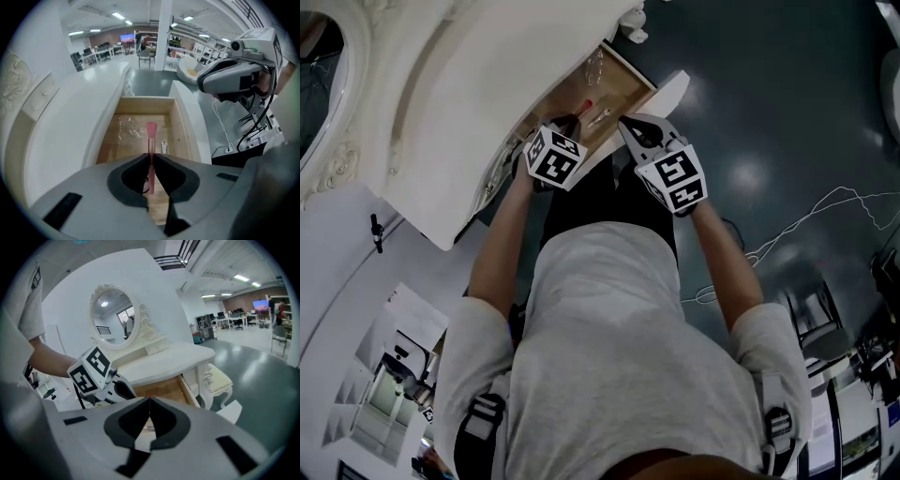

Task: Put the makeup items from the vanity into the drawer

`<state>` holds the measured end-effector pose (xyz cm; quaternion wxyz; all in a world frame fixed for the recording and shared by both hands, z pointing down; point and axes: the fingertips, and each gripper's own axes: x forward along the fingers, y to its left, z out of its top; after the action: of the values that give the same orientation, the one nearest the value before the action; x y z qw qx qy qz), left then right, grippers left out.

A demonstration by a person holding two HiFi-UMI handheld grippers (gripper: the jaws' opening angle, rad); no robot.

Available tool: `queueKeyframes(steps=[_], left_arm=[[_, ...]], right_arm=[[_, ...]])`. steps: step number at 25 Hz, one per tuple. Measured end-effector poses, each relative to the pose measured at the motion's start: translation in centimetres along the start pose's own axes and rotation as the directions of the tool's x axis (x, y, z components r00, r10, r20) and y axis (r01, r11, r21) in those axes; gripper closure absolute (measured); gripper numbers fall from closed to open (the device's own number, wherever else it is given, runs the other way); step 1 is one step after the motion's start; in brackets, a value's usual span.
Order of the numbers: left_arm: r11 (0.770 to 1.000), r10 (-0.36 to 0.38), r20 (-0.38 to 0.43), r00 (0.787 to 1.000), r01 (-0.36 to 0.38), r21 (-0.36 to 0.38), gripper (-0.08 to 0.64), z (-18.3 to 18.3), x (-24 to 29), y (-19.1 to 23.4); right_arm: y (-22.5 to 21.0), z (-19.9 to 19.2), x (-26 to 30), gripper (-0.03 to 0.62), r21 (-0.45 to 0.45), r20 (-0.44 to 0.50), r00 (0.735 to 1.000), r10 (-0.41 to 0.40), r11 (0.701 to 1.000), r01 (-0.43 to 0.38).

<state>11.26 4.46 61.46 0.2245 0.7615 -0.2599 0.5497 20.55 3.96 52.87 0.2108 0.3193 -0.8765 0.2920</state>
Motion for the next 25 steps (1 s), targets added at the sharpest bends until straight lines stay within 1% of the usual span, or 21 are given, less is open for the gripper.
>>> queueKeyframes(steps=[6, 15, 25], left_arm=[[1.0, -0.019, -0.008, 1.0, 0.019, 0.016, 0.511, 0.4, 1.4, -0.2], [0.999, -0.032, -0.03, 0.999, 0.032, -0.005, 0.511, 0.2, 4.4, 0.0], [0.999, -0.042, -0.055, 0.998, 0.043, 0.005, 0.511, 0.2, 7.0, 0.3]], right_arm=[[-0.6, 0.0, 0.1, 0.577, 0.017, 0.017, 1.0, -0.016, 1.0, 0.016], [-1.1, -1.9, -0.2, 0.577, 0.056, 0.002, 0.999, -0.038, 0.998, 0.038], [-1.1, -2.8, -0.2, 0.577, 0.082, 0.007, 0.999, -0.048, 0.996, 0.047]])
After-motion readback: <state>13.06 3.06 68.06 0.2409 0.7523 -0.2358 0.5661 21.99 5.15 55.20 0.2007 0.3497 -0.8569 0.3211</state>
